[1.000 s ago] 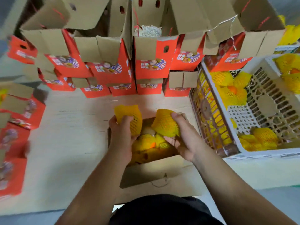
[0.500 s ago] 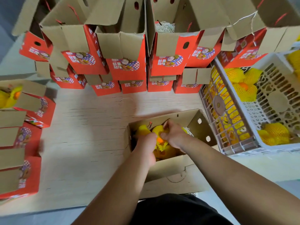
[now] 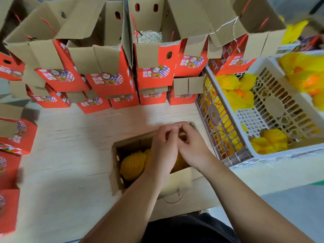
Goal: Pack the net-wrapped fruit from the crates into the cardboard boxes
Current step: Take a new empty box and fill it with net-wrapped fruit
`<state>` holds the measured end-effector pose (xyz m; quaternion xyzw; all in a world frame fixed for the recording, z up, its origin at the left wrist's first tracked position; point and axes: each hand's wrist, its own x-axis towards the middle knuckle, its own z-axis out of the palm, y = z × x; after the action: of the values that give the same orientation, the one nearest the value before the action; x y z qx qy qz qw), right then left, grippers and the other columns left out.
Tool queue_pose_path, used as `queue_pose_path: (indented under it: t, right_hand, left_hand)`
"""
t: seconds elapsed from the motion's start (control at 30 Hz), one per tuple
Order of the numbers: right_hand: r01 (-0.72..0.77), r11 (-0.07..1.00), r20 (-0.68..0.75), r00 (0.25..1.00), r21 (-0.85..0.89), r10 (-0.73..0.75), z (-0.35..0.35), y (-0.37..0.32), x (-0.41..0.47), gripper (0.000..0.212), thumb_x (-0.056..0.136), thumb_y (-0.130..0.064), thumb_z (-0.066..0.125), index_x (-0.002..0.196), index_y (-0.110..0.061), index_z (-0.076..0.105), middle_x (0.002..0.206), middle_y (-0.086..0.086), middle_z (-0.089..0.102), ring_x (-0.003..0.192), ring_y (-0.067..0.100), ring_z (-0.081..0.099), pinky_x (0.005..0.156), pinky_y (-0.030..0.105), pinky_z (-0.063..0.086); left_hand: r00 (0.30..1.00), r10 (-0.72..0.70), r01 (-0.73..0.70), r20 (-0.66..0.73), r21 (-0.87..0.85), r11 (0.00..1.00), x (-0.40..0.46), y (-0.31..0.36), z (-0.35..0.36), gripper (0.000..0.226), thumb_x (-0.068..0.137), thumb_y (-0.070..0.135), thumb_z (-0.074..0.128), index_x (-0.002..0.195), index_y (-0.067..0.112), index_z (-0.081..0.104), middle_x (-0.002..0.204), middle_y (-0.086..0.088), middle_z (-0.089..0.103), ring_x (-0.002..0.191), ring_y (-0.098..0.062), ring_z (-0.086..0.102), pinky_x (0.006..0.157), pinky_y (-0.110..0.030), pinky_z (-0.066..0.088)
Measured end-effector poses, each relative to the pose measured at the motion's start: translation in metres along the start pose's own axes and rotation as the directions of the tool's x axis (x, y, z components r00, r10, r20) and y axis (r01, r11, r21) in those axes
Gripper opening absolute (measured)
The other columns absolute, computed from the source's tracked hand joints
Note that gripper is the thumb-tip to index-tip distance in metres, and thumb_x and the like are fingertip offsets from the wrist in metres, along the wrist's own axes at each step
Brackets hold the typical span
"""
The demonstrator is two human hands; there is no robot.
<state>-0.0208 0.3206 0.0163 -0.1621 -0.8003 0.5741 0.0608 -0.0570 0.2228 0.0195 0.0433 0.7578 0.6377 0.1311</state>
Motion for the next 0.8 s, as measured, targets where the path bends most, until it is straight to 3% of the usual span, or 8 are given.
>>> queue_pose_path:
  t: [0.13,0.27,0.4,0.5,0.57,0.67,0.7,0.8]
  right_hand:
    - [0.049,0.998,-0.138,0.989,0.027,-0.045,-0.064,0.013,0.002,0.024,0.092,-0.004,0.061,0.106,-0.022,0.065,0.095,-0.006,0.072,0.091,0.011,0.068,0.075,0.025,0.053]
    - [0.066,0.998,-0.240,0.969,-0.008,-0.066,-0.149,0.040,0.003,0.023,0.088,-0.014,0.062,0.103,-0.032,0.059,0.093,-0.016,0.069,0.079,-0.004,0.063,0.065,0.012,0.045]
    - [0.008,0.995,-0.229,0.973,-0.102,-0.031,-0.235,0.076,0.019,0.020,0.090,-0.022,0.061,0.107,-0.032,0.059,0.092,-0.009,0.070,0.081,0.008,0.066,0.071,0.036,0.053]
    - [-0.079,0.950,-0.025,0.997,-0.303,0.075,-0.302,0.112,0.050,0.022,0.095,-0.025,0.062,0.115,-0.019,0.057,0.100,0.008,0.068,0.090,0.027,0.067,0.073,0.042,0.051]
    - [-0.196,0.787,0.122,0.938,-0.584,0.324,-0.335,0.139,0.076,0.033,0.096,-0.022,0.063,0.127,-0.015,0.054,0.117,0.015,0.065,0.104,0.035,0.065,0.080,0.043,0.053]
    - [-0.081,0.302,0.128,0.781,-0.950,0.612,-0.359,0.178,0.095,0.086,0.093,-0.020,0.070,0.163,-0.018,0.019,0.164,0.008,0.031,0.139,0.036,0.046,0.092,0.045,0.055]
    - [-0.009,0.215,0.133,0.762,-0.977,0.634,-0.363,0.190,0.094,0.091,0.092,-0.019,0.071,0.164,-0.017,0.015,0.167,0.006,0.024,0.144,0.037,0.041,0.094,0.047,0.054]
    - [0.023,0.162,0.121,0.767,-0.987,0.630,-0.365,0.218,0.094,0.064,0.097,-0.030,0.064,0.155,-0.016,0.040,0.160,0.012,0.038,0.143,0.039,0.041,0.112,0.052,0.040]
  left_hand:
    - [0.994,0.037,-0.041,0.105,0.031,0.999,0.006,0.019,0.071,0.013,0.098,0.011,0.055,0.099,0.017,0.066,0.096,0.008,0.066,0.083,0.005,0.063,0.068,-0.011,0.047]
    - [0.971,0.110,-0.131,0.214,0.084,0.988,0.011,0.038,0.161,0.014,0.096,0.008,0.056,0.099,0.018,0.065,0.100,0.001,0.070,0.097,-0.012,0.067,0.083,-0.027,0.050]
    - [0.903,0.197,-0.286,0.381,0.193,0.939,0.029,0.048,0.237,0.010,0.099,0.015,0.056,0.101,0.020,0.065,0.096,0.000,0.072,0.096,-0.022,0.068,0.083,-0.038,0.052]
    - [0.823,0.248,-0.478,0.512,0.386,0.789,0.052,0.044,0.274,0.014,0.103,0.025,0.057,0.107,0.021,0.070,0.101,0.000,0.074,0.095,-0.025,0.068,0.076,-0.036,0.048]
    - [0.783,0.236,-0.554,0.575,0.474,0.684,0.063,0.039,0.282,0.017,0.104,0.026,0.056,0.112,0.022,0.070,0.105,0.002,0.074,0.096,-0.024,0.069,0.078,-0.037,0.051]
    - [0.807,0.235,-0.540,0.542,0.515,0.666,0.066,0.031,0.283,0.017,0.103,0.028,0.057,0.115,0.029,0.069,0.110,0.009,0.073,0.094,-0.011,0.069,0.073,-0.030,0.052]
    - [0.811,0.254,-0.545,0.527,0.523,0.655,0.065,0.029,0.284,0.017,0.102,0.028,0.058,0.115,0.029,0.070,0.109,0.010,0.074,0.093,-0.009,0.068,0.072,-0.027,0.050]
    - [0.812,0.274,-0.549,0.515,0.516,0.657,0.065,0.026,0.286,0.016,0.101,0.029,0.059,0.113,0.030,0.070,0.104,0.015,0.071,0.088,-0.005,0.066,0.069,-0.024,0.050]
